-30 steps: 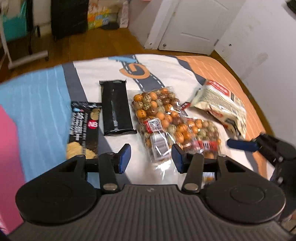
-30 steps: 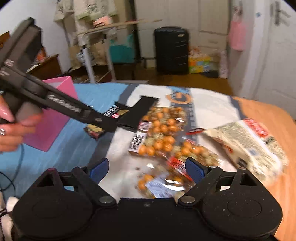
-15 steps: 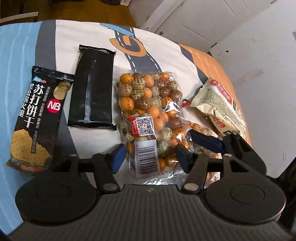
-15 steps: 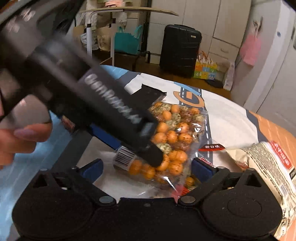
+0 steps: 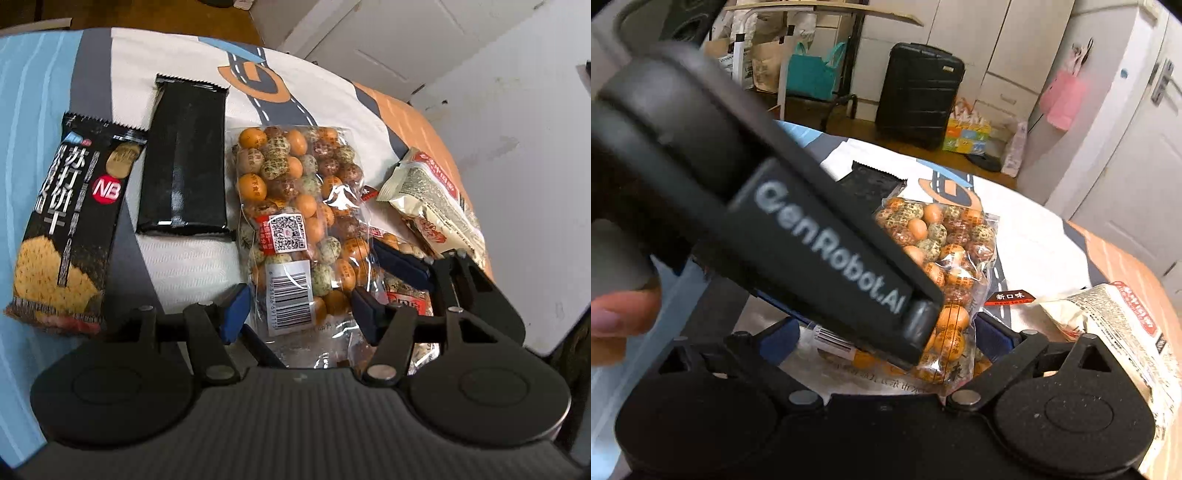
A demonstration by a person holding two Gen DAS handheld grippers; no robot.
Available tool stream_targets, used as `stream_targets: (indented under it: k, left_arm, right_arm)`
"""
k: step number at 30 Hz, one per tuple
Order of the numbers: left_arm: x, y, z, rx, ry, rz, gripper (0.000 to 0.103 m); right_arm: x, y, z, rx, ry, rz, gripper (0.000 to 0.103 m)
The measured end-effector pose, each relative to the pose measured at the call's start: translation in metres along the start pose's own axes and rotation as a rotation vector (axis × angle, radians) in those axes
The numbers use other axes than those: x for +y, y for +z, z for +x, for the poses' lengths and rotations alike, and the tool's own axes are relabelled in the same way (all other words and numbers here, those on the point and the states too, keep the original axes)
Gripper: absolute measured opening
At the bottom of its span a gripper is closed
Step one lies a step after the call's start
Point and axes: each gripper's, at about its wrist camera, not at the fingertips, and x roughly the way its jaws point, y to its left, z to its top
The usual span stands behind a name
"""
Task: Organize snacks
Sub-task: 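Grasp the orange-and-green peanut bag with the left gripper, then carry the peanut bag into the pink box and open the left gripper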
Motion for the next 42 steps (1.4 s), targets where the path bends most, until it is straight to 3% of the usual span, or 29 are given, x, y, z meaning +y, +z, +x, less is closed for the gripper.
stream_targets:
  k: [4, 12, 24, 32, 42]
  left_arm:
    - [-0.006, -0.002, -0.003, 0.022, 0.017, 0.049, 0.058]
    - [-0.037, -0.019, -0.022, 0.074, 0.080, 0.189, 0.058]
    - [-0.078, -0.051, -0.078, 0.155, 0.102, 0.188, 0.060]
    - [-0.104, -0.077, -0.130, 0.092, 0.145, 0.258, 0.060]
    - [-0.104, -0.105, -0.193, 0.027, 0.191, 0.234, 0.059]
  right_arm:
    - [0.013, -0.006, -0.011, -0.018, -0.007, -0.005, 0.093]
    - [0.008, -0.018, -0.045, -0.069, 0.091, 0.048, 0.091]
    - [0.029, -0.020, -0.129, -0.082, 0.119, 0.050, 0.091]
    - [0.042, -0.021, -0.188, -0.169, 0.118, -0.002, 0.091]
    - [0.065, -0.015, -0.232, -0.229, 0.171, -0.053, 0.090]
